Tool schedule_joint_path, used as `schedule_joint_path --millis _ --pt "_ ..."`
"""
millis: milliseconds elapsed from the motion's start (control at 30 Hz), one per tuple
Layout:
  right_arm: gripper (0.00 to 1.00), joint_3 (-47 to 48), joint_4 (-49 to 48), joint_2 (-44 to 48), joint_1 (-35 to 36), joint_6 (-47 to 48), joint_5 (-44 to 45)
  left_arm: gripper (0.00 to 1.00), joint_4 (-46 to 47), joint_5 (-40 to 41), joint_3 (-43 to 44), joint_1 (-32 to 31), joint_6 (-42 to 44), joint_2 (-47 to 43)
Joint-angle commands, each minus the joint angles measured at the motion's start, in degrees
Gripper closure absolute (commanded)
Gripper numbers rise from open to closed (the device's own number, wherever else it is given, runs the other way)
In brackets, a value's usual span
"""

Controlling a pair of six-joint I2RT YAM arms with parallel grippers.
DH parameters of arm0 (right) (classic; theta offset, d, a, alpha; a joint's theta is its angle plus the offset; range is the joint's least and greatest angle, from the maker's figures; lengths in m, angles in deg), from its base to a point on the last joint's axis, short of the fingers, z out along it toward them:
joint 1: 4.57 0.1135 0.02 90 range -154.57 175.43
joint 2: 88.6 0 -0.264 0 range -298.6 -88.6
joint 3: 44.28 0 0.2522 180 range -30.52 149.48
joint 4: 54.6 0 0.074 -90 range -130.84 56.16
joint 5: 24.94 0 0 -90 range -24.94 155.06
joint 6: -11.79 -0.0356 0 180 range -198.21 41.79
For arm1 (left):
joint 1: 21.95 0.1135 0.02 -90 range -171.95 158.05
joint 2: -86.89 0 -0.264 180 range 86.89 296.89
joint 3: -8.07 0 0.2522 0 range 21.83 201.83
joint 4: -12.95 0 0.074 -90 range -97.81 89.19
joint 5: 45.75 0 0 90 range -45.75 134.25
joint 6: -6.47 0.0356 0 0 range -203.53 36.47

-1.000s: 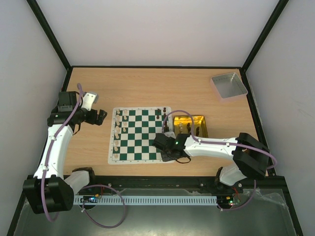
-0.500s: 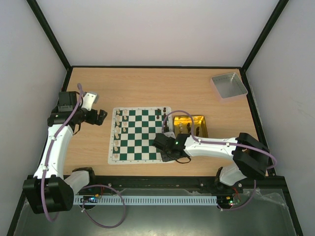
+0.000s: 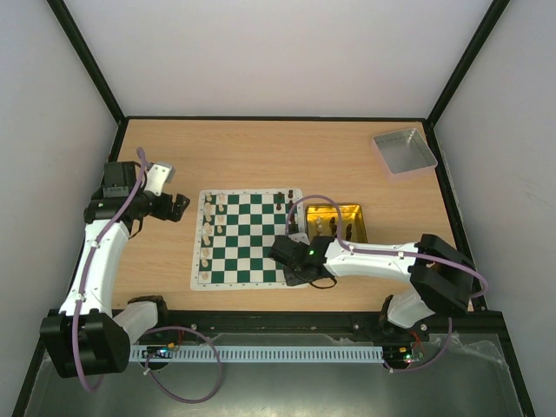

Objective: Set up the chess pieces on the board
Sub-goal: Adjust the chess piece on the chessboard.

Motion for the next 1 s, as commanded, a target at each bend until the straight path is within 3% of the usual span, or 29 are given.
schedule_joint_path --millis 0,500,667,833,967 --pt "0.85 1.2 0.2 -0.7 -0.2 0.3 0.7 0.01 0.2 -0.2 -0.7 -0.2 -0.7 -0.9" --pt "0.64 1.5 -0.6 0.2 -0.2 -0.4 0.6 0.01 0.4 -0.4 -0.9 -0.2 -0.6 -0.7" --pt "0.54 4.6 5.5 5.2 -1.0 -0.2 6.4 0.01 0.4 -0.4 -0.9 -0.2 -0.6 -1.2" --pt "0.52 8.8 11.0 11.4 -8.1 3.7 9.8 0.01 0.2 -0.8 -0.8 -0.2 -0.7 -1.9" --pt "0.50 12.3 12.4 9.8 -17.4 10.4 11.1 0.01 0.4 -0.6 -0.9 -0.2 -0.9 -1.7"
